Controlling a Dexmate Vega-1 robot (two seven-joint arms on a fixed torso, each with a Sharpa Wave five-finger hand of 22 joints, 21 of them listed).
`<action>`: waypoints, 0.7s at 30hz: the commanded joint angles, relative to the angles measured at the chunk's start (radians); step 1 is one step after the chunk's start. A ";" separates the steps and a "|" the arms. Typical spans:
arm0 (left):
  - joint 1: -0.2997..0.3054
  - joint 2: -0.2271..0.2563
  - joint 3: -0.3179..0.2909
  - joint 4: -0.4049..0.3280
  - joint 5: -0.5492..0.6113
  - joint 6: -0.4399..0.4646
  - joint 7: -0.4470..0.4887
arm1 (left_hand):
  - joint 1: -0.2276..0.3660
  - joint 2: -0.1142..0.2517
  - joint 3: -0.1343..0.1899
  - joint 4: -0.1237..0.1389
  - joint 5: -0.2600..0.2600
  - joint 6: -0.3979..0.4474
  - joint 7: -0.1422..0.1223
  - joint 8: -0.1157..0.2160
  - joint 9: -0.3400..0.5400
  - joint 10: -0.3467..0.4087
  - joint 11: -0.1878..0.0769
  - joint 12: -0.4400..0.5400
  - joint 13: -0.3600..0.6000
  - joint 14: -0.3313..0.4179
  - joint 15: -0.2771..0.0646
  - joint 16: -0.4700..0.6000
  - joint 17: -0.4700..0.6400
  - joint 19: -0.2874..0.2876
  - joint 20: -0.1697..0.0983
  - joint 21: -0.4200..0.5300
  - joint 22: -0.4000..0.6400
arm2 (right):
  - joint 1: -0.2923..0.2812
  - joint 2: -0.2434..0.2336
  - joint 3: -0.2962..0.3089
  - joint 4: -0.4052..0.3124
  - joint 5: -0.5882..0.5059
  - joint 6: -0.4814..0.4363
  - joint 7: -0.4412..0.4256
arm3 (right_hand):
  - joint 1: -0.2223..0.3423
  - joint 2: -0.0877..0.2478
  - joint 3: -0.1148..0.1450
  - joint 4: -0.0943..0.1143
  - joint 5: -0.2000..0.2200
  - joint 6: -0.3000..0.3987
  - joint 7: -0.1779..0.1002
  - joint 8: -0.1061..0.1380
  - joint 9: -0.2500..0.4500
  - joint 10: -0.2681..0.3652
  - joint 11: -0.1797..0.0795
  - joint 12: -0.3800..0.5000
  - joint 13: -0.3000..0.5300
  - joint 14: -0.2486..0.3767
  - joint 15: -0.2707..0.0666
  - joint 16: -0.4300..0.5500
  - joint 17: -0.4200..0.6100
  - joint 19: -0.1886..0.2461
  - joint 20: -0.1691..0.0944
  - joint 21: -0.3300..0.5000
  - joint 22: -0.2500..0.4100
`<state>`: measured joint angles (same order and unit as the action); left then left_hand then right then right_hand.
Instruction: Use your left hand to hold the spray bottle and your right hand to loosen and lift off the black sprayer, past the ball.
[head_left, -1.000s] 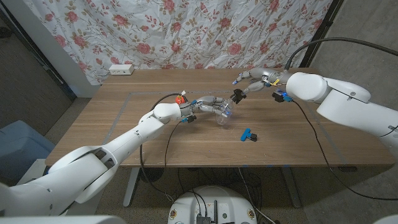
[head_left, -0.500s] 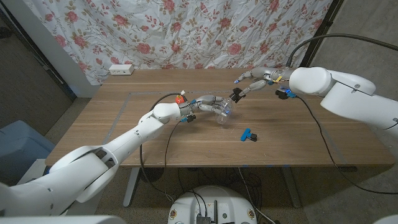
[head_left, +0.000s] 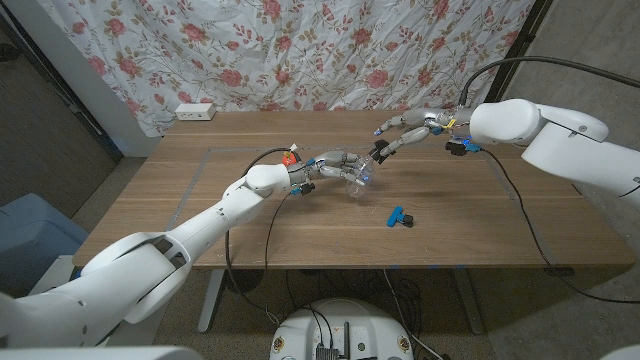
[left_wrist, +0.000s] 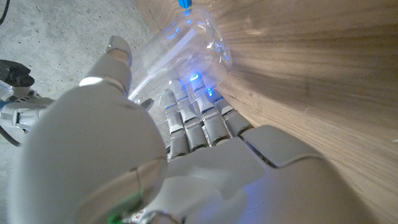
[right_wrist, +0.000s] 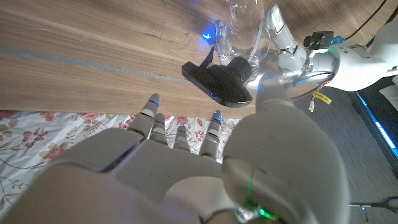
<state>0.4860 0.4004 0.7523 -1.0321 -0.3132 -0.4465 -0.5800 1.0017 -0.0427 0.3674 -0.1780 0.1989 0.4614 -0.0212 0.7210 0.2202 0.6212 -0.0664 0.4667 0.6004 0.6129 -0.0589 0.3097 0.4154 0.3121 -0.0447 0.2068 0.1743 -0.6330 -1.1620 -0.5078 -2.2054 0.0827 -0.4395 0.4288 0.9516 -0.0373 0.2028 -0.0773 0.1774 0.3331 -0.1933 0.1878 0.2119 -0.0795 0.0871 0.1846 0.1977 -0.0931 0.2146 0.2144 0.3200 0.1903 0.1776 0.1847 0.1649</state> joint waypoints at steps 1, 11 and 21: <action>-0.007 -0.005 0.003 0.011 0.002 -0.010 -0.011 | 0.006 0.137 0.001 0.006 0.008 0.039 -0.033 0.131 0.005 0.092 -0.079 0.006 0.002 0.011 -0.124 -0.005 0.002 0.010 -0.046 -0.002 0.003 | 0.019 0.027 -0.003 0.094 0.001 0.135 0.059 | -0.018 0.004 -0.007 -0.002 0.002 -0.015 -0.002 -0.002 0.004 -0.025 0.005 -0.003 0.005 -0.014 0.003 -0.004 0.001 -0.006 0.003 0.000 0.005; -0.001 0.006 0.003 -0.014 0.005 0.004 -0.006 | -0.006 0.140 0.000 0.014 0.007 0.036 -0.043 0.131 0.004 0.091 -0.088 0.005 0.003 0.014 -0.131 -0.007 0.002 0.011 -0.046 -0.002 0.003 | 0.044 0.059 -0.023 0.150 -0.016 0.192 0.109 | -0.009 -0.002 -0.003 -0.024 0.009 -0.041 -0.022 0.010 0.014 -0.067 0.005 -0.003 0.006 -0.031 0.003 -0.009 -0.003 -0.021 0.002 -0.001 0.005; 0.007 0.014 0.002 -0.033 0.007 0.015 0.001 | -0.013 0.144 0.001 0.015 0.008 0.030 -0.046 0.131 0.006 0.089 -0.089 0.004 0.006 0.014 -0.133 -0.012 0.000 0.012 -0.046 -0.002 0.003 | 0.029 0.072 -0.028 0.175 -0.039 0.235 0.102 | -0.001 -0.010 -0.002 -0.036 0.012 -0.045 -0.025 0.017 0.019 -0.077 0.002 -0.001 0.006 -0.034 0.002 -0.009 -0.005 -0.025 -0.001 -0.001 0.005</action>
<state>0.4846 0.4066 0.7545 -1.0459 -0.3090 -0.4452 -0.5866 1.0017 -0.0426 0.3633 -0.1741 0.1968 0.4536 -0.0290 0.7210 0.2212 0.6204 -0.0673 0.4633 0.5997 0.6183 -0.0536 0.3027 0.4125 0.3185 -0.0412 0.2068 0.1743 -0.5993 -1.1092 -0.5268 -2.0698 0.0637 -0.2572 0.5208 0.9505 -0.0397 0.2004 -0.1052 0.1856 0.2872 -0.2148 0.2003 0.2257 -0.1508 0.0907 0.1808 0.1977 -0.1183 0.2146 0.2068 0.3154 0.1688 0.1697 0.1849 0.1649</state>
